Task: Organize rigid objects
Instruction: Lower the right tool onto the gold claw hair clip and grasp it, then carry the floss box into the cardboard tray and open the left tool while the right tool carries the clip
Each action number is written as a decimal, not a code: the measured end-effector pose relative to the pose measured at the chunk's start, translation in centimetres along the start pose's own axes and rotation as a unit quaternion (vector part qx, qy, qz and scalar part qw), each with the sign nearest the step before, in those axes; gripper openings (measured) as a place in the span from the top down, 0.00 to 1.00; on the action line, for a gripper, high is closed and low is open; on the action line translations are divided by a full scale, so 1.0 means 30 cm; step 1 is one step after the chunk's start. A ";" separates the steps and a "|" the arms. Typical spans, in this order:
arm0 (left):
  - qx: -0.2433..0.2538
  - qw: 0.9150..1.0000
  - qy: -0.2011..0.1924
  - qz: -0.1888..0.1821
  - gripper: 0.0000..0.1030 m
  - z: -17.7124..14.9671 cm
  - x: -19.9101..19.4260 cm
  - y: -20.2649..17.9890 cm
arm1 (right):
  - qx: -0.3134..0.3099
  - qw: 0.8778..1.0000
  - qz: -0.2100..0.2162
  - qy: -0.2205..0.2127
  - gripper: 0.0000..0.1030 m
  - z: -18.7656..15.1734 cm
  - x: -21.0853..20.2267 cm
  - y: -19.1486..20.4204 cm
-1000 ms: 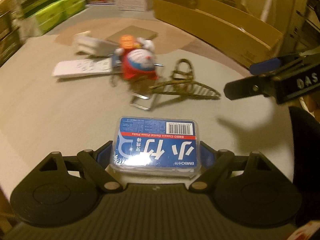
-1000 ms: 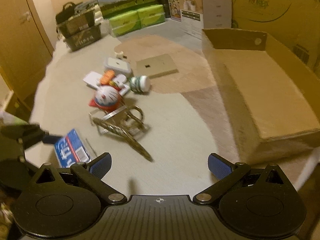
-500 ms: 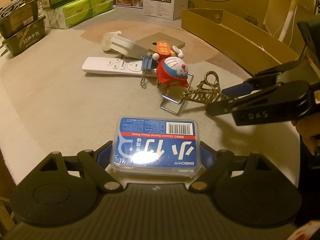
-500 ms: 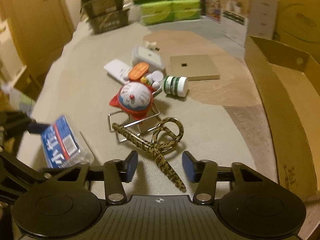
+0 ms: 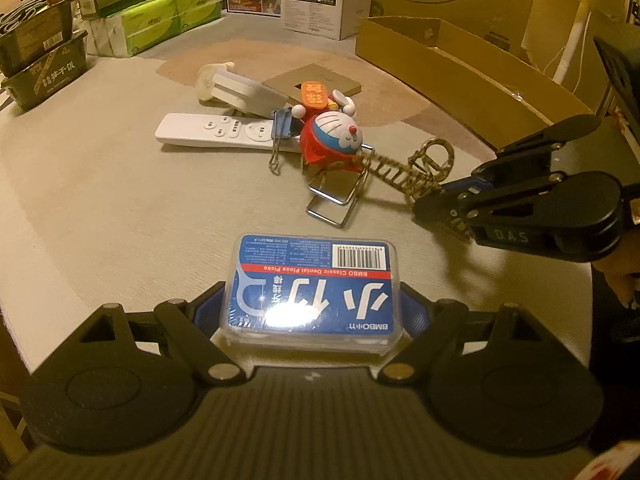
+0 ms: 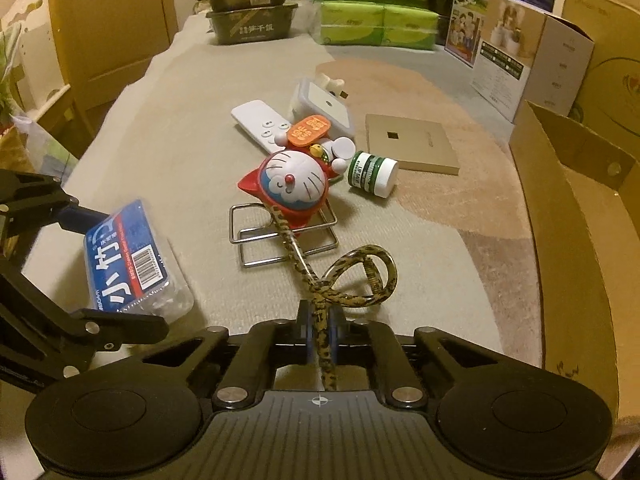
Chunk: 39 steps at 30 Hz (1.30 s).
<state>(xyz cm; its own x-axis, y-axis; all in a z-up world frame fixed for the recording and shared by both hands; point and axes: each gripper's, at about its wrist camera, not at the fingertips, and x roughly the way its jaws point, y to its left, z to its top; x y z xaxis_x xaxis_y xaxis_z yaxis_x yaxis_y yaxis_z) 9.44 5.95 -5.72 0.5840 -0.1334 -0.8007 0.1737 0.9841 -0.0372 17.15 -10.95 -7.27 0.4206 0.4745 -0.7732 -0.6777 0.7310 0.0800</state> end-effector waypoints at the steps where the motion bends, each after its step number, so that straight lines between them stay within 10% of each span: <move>1: -0.001 1.000 -0.001 0.000 0.18 0.000 -0.002 -0.002 | 0.002 1.000 0.001 -0.003 0.93 -0.004 -0.008 0.000; 39: -0.004 0.999 -0.042 -0.015 0.18 0.152 -0.156 -0.257 | 0.063 0.990 -0.047 -0.116 0.95 -0.068 -0.460 -0.074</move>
<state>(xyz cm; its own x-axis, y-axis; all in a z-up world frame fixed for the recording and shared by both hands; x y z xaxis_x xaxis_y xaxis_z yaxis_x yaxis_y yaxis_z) 8.98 -1.56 1.04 0.6434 -0.1721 -0.7459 0.1862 0.9803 -0.0657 11.62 -20.13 1.94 0.6154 0.4900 -0.6173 -0.5544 0.8258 0.1028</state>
